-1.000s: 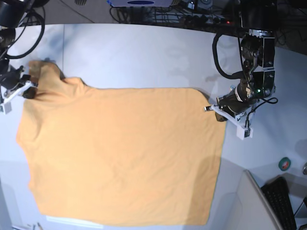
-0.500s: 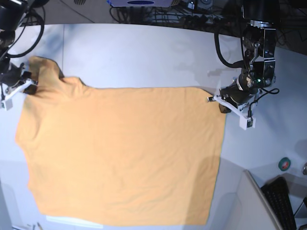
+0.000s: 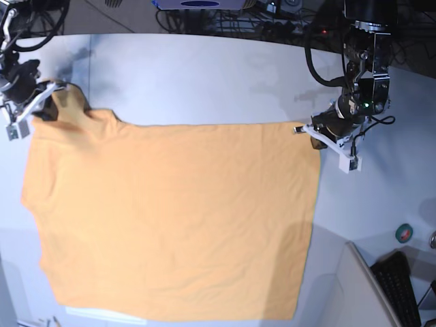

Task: Layout the t-shirt on the table in an organized manner, then fold the t-shirt properly
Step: 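Lay the shirt flat and release the shoulder corners from both grippers, then grasp the shirt's shoulder corners again with both grippers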

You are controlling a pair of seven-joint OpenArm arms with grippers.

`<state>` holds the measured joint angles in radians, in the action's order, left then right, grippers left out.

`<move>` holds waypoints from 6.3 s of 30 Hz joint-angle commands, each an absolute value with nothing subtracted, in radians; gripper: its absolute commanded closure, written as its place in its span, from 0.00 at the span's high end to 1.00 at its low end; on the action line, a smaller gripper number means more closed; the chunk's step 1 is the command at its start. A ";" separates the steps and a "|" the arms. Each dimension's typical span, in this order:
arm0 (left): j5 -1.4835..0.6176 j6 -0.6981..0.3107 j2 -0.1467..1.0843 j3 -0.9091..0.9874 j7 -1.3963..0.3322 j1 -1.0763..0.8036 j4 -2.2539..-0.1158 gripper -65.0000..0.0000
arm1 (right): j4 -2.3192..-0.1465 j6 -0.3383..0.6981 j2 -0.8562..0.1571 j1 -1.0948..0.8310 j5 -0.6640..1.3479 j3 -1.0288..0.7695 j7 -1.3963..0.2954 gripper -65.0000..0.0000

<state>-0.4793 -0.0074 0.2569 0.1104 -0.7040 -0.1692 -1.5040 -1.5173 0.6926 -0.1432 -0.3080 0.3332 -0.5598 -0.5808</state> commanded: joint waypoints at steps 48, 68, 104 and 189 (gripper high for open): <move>-0.498 -0.137 0.113 0.479 -0.688 -0.360 -1.586 0.89 | -1.472 0.608 -0.094 -0.427 0.185 -0.478 -0.493 0.00; -0.707 -0.252 0.093 0.562 -0.688 -0.223 -1.244 0.89 | -1.633 0.615 0.013 -0.371 0.186 -0.691 -0.490 0.00; -0.705 -0.251 0.124 0.472 -0.688 -0.208 -1.216 0.00 | -1.248 0.698 -0.036 -0.303 0.351 -0.880 -0.636 0.00; -0.705 -0.251 0.157 0.481 -0.688 -0.211 -1.216 0.00 | -1.299 0.698 -0.012 -0.189 0.532 -1.018 -0.857 0.52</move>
<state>-0.7277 -0.2661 0.1497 0.4789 -0.6731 -0.2077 -1.2087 -1.2842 0.6926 0.0029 -0.1921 0.5182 -1.0164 -0.8684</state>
